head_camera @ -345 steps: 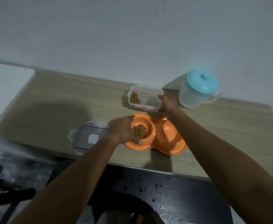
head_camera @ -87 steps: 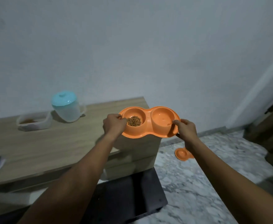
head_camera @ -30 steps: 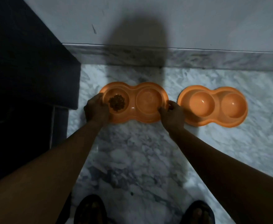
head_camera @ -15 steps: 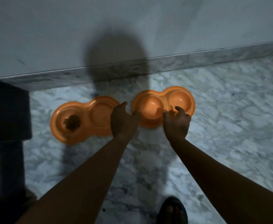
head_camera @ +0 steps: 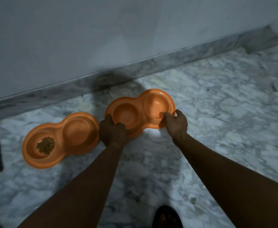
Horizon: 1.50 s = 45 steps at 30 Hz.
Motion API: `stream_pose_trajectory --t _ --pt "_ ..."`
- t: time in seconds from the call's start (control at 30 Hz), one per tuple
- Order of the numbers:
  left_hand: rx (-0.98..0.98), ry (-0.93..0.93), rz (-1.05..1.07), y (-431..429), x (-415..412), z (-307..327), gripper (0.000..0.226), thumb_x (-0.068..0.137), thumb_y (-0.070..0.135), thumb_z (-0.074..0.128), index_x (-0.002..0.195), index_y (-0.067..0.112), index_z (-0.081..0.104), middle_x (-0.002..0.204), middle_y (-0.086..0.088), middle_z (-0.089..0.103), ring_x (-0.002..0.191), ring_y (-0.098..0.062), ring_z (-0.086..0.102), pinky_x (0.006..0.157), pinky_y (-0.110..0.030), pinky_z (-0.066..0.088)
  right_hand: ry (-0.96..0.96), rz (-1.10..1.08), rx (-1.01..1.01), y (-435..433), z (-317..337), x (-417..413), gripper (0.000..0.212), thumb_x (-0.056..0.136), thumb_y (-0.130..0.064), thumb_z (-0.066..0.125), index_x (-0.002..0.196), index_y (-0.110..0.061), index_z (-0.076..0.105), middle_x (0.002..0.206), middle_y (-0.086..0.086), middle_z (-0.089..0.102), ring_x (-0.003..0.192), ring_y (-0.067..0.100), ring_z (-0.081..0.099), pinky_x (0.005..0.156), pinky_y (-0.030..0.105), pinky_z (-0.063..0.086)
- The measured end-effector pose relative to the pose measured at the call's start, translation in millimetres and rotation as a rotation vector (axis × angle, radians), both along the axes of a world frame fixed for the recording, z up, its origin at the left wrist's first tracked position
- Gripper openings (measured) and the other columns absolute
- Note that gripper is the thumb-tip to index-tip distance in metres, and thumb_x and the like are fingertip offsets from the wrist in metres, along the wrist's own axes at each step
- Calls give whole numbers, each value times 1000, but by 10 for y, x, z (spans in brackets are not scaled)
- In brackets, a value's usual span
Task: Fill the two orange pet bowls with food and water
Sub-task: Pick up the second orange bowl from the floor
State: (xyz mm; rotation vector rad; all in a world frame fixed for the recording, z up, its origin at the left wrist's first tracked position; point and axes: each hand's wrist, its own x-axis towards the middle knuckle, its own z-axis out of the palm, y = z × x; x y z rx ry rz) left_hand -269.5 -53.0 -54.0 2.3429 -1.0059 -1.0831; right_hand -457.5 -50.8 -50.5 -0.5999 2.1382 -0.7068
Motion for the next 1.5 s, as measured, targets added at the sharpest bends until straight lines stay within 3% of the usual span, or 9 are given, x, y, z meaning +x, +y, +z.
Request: stream_pose_trajectory --t 0.2,0.4,0.5,0.6,0.77,0.93,1.07,1.3,1.5 --pt "-35 73 7 179 343 1633 71 68 28 48 137 17 58 124 -18 65 114 -42 59 98 -49 49 -121 -27 -17 334 1488 144 51 81 -34 73 125 -11 63 105 6 71 92 23 68 88 43 57" --pt "-127 120 1 395 904 4322 67 71 22 55 137 22 60 123 -16 68 115 -40 59 100 -46 50 -183 -4 -93 640 4095 574 60 85 -30 73 140 -23 50 108 5 68 102 23 66 97 50 54" --pt "-155 132 3 542 1172 5349 62 70 22 55 132 18 64 112 -15 69 110 -40 61 96 -49 52 -204 8 -177 794 5114 743 45 83 -30 74 125 -26 60 113 2 67 105 21 66 99 51 54" --pt "-206 158 27 880 1570 6514 65 71 22 60 136 23 62 126 -11 67 120 -35 58 104 -42 48 -214 61 -250 1075 6260 1039 22 82 -26 73 101 -35 66 107 -2 70 102 21 68 97 50 56" --pt "-314 164 74 1549 2397 7836 73 61 27 61 135 26 63 131 -5 66 120 -28 61 104 -44 50 -268 212 -380 1576 7562 1710 18 84 -23 70 102 -27 72 103 0 74 101 24 70 89 46 59" --pt "-421 120 132 2415 3399 8711 66 64 25 68 131 25 67 125 -3 68 110 -25 64 97 -44 55 -338 380 -440 2082 8353 2585 14 89 -23 69 100 -30 69 105 -2 70 100 20 67 87 44 59" --pt "-452 129 183 2972 4271 9054 69 59 26 68 129 23 68 125 -5 66 108 -27 63 94 -47 57 -362 509 -465 2376 8690 3353 27 90 -23 69 117 -21 68 107 0 68 96 18 67 76 39 60" --pt "-513 61 217 3839 5913 9152 53 81 12 71 133 18 64 127 -5 65 105 -24 63 93 -45 57 -312 662 -480 2839 8822 5064 48 91 -28 70 137 -19 60 124 3 64 107 27 65 88 49 62" --pt "-455 -13 174 4466 7620 9042 58 82 14 72 139 17 59 135 -6 63 119 -24 58 90 -30 46 -317 665 -459 3339 8665 6850 61 87 -29 71 144 -25 50 126 6 61 112 31 63 93 55 59"
